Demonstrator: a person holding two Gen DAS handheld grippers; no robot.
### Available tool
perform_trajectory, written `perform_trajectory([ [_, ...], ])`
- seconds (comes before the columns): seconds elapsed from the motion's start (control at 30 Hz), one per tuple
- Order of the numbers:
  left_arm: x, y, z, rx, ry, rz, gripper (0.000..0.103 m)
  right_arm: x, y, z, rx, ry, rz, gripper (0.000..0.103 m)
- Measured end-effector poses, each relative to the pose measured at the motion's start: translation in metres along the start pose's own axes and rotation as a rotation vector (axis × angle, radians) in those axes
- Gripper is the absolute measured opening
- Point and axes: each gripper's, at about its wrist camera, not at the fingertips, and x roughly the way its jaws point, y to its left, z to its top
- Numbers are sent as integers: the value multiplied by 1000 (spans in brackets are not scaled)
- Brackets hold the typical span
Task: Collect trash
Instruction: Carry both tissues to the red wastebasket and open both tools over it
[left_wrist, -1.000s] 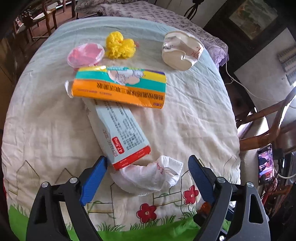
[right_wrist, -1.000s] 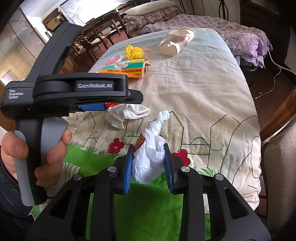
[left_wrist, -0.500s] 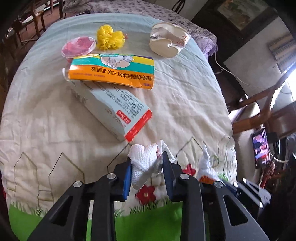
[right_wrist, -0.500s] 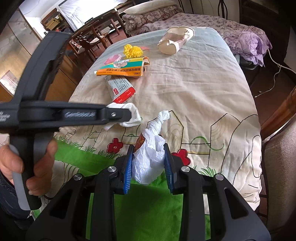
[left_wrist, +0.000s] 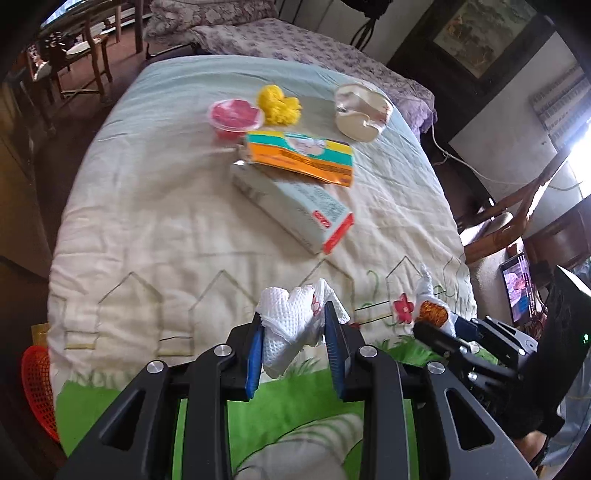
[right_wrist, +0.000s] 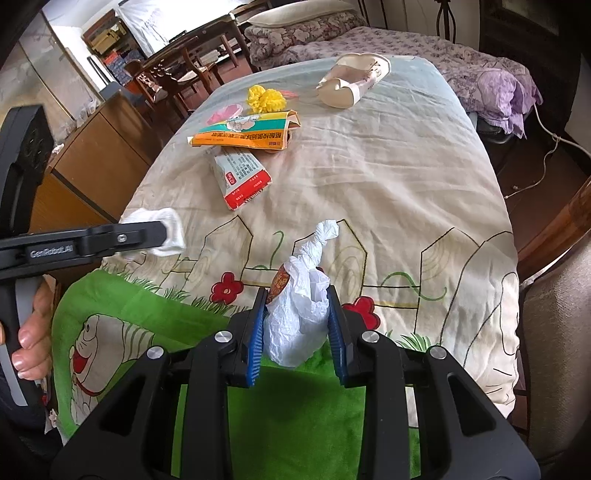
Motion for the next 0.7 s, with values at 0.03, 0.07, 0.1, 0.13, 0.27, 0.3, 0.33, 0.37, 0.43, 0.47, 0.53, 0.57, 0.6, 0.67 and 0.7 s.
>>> perform_trajectory([
  [0.03,-2,3,-1,-5,-3,-2,30,0,0,0,-2,0,-4,33],
  [0.07,-6,8,-4,-13,-6,-5,30,0,1,0,-6,1,-13,33],
  [0.1,-8,13,-6,-21,-8,-9,30,0,2,0,-8,1,-17,33],
  [0.13,-11,16,-8,-28,-11,-11,30,0,3,0,-11,2,-21,32],
  [0.27,-22,33,-17,-58,-29,-12,30,-1,7,-1,-21,-1,-40,32],
  [0.3,-24,36,-19,-63,-34,-10,30,-3,8,-1,-25,-6,-40,32],
  [0.33,-27,39,-20,-66,-38,-7,30,-3,10,-1,-26,-7,-36,32],
  [0.37,-31,44,-23,-72,-47,-3,30,-4,13,-2,-28,-3,-27,32],
  [0.43,-38,52,-28,-81,-61,2,30,-3,22,-3,-38,5,-3,32],
  [0.47,-41,55,-29,-85,-67,2,30,-3,30,-3,-52,8,4,32],
  [0.53,-50,65,-34,-95,-88,6,30,-6,50,-3,-101,4,22,32],
  [0.57,-55,70,-36,-101,-99,9,30,-8,57,-2,-116,1,30,32],
  [0.6,-60,75,-38,-108,-108,11,30,-10,66,-1,-138,-4,44,32],
  [0.67,-69,86,-43,-121,-126,14,30,-14,83,1,-170,-11,66,32],
  [0.7,-75,91,-45,-127,-136,18,30,-16,93,2,-190,-15,78,32],
])
